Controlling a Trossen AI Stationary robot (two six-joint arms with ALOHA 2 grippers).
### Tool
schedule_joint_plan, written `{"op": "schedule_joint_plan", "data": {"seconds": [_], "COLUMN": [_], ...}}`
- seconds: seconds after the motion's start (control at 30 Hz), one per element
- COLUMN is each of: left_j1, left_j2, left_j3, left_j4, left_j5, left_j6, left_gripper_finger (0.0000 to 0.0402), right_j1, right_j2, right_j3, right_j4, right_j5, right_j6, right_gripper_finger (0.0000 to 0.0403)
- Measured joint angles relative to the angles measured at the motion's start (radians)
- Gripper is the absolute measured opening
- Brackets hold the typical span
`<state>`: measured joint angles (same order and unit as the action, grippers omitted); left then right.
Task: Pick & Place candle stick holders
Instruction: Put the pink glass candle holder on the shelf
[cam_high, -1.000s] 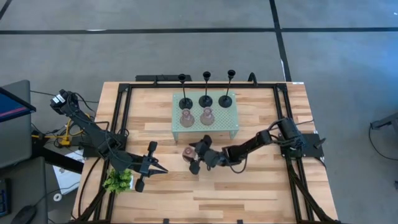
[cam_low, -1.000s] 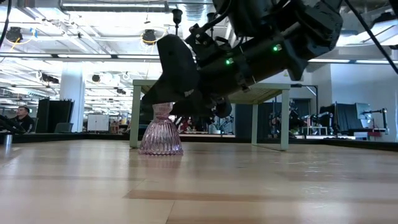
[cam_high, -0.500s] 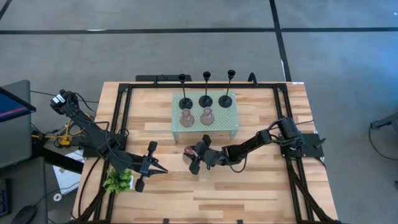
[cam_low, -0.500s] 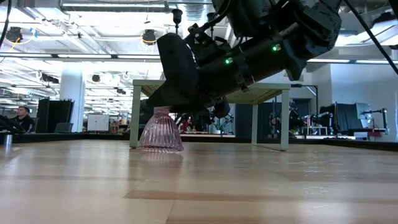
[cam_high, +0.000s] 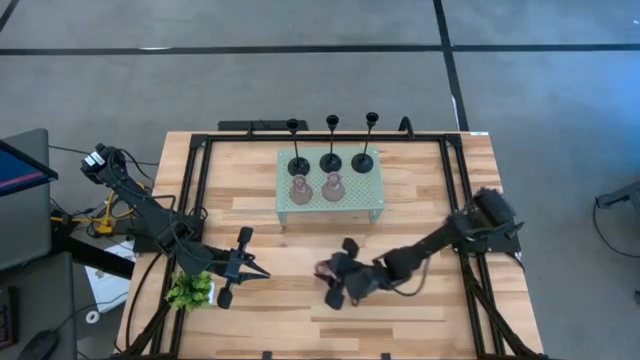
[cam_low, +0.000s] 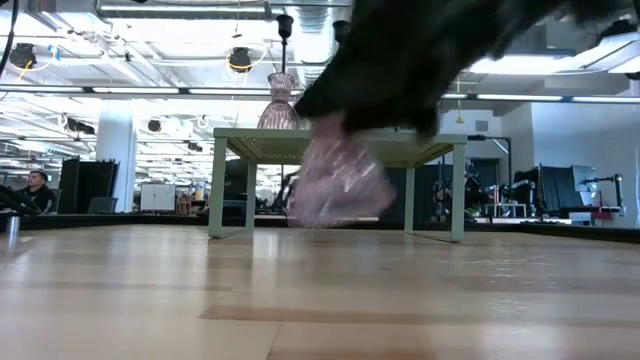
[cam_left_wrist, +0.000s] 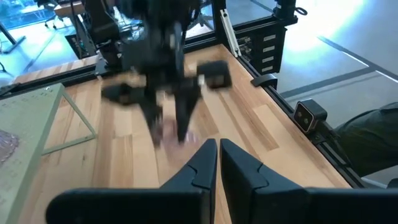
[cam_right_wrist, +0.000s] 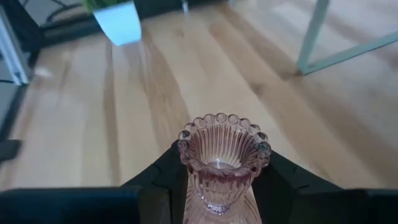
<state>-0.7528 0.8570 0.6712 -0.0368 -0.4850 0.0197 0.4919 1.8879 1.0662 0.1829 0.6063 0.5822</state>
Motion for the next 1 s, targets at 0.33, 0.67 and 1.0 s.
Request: {"op": "schedule_joint_plan", "data": {"seconds": [0.33,0.67,1.0], "left_j1": [0.0,0.0,0.0], "left_j2": [0.0,0.0,0.0], "left_j3": [0.0,0.0,0.0], "left_j4": [0.0,0.0,0.0], "left_j5": [0.0,0.0,0.0], "left_j6": [-0.001,0.0,-0.001], "left_gripper_finger": [0.0021,0.0021,0.0021], "right_j1": [0.137,-0.051,-0.225], "right_j2": [-0.366,-0.57,-0.613], "right_j3": [0.001,0.001,-0.097], "right_j4": [-0.474,-0.573,-0.542], "right_j5": [0.36,0.349,0.281], "right_j6": [0.122,-0.107,-0.216], "right_gripper_finger": [0.0125,0.0125,0.0125]}}
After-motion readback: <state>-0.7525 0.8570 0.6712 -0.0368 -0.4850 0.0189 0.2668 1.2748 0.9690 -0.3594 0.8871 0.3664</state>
